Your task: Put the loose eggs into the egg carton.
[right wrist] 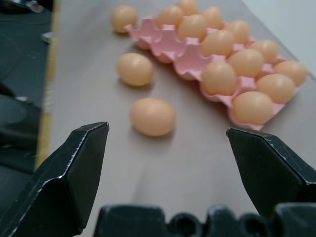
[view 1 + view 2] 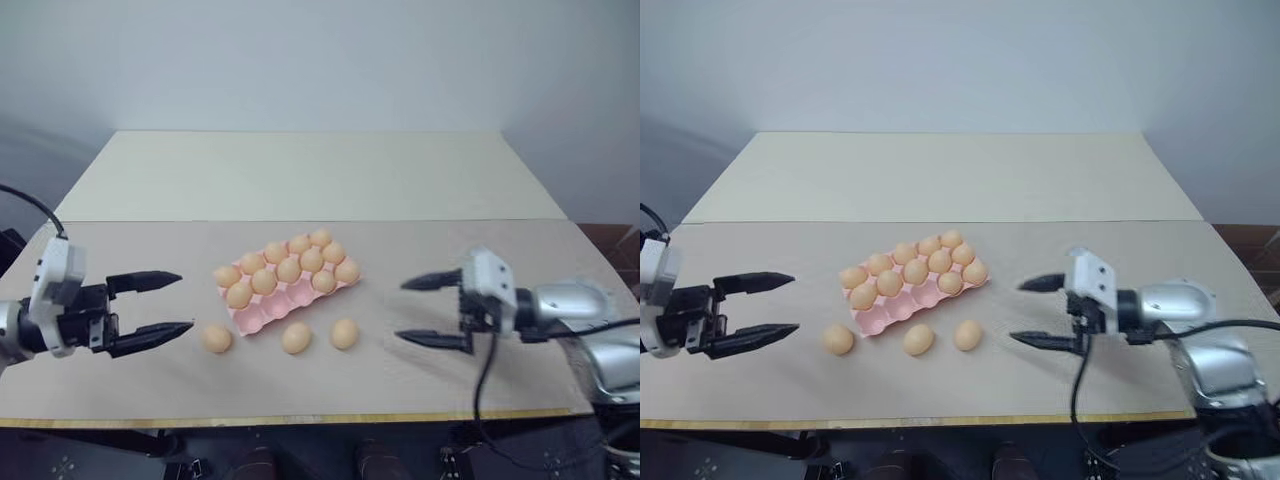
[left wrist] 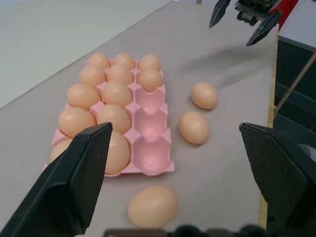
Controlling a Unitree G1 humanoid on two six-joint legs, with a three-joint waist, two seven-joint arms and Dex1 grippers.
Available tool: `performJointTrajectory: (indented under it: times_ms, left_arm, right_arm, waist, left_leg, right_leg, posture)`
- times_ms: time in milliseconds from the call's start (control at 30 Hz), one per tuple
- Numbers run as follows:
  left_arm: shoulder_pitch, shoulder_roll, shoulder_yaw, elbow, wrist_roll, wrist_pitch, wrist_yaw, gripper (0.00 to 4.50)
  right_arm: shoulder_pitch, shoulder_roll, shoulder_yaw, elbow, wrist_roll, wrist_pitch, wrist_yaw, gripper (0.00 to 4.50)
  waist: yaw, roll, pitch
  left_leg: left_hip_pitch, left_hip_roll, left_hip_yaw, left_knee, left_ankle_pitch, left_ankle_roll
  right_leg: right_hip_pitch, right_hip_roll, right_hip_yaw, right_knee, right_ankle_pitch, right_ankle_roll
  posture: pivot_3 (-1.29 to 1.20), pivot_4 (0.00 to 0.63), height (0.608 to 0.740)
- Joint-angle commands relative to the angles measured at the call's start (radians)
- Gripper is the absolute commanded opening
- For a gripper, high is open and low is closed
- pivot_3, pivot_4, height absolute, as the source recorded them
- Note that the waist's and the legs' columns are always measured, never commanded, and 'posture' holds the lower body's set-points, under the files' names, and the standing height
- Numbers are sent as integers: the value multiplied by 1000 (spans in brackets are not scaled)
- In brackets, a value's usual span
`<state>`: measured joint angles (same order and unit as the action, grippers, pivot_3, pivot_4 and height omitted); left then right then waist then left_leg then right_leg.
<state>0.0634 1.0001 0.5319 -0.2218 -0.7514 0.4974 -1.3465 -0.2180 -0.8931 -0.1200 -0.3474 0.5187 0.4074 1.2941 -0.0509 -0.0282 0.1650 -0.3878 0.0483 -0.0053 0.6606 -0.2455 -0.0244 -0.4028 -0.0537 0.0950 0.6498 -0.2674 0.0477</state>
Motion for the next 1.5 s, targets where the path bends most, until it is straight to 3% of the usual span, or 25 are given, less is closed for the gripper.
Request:
performJointTrajectory:
  times_ms: [33,433,800,1233,1333,1433,1500]
  left_arm:
    - [18,14,45,-10,-3,-22,-30,4500]
    - [18,0,28,-42,-19,9,-5,4500]
    - [-7,-13,-17,-81,-37,25,12,4500]
    - [-33,11,-69,-83,-12,12,-22,4500]
    - [-31,12,-68,-84,-8,13,-23,4500]
    - [-28,11,-63,-83,-3,13,-27,4500]
    - [-26,10,-59,-82,0,11,-27,4500]
  right_arm:
    - [50,-66,-114,-59,103,5,85,4462]
    - [19,-38,-69,-77,85,-17,-16,4462]
    - [-128,192,330,-66,-276,-69,-286,4462]
    - [-212,321,526,156,-475,-131,-317,4462]
    - [-208,334,524,191,-499,-166,-330,3870]
    - [-203,347,491,175,-467,-151,-328,2821]
    - [-202,345,467,154,-444,-147,-319,2632]
  waist:
    - [4,0,0]
    - [6,-1,0]
    - [6,0,0]
    - [7,-1,0]
    - [7,-1,0]
    - [7,-1,0]
    - [7,-1,0]
  left_leg:
    - [0,0,0,0,0,0]
    - [-1,0,0,0,0,0]
    - [-2,0,0,0,0,0]
    - [-2,0,0,0,0,0]
    - [-1,0,0,0,0,0]
    - [-1,0,0,0,0,0]
    - [-1,0,0,0,0,0]
  right_leg:
    - [0,0,0,0,0,0]
    - [0,0,0,-1,0,0]
    - [-2,0,0,-1,0,0]
    - [-1,0,-1,0,0,0]
    - [-1,0,-1,0,0,0]
    - [-1,0,-1,0,0,0]
    - [-1,0,-1,0,0,0]
  posture:
    - [0,150,740]
    - [0,150,740]
    - [0,150,740]
    - [0,150,740]
    - [0,150,740]
    - [0,150,740]
    - [0,150,740]
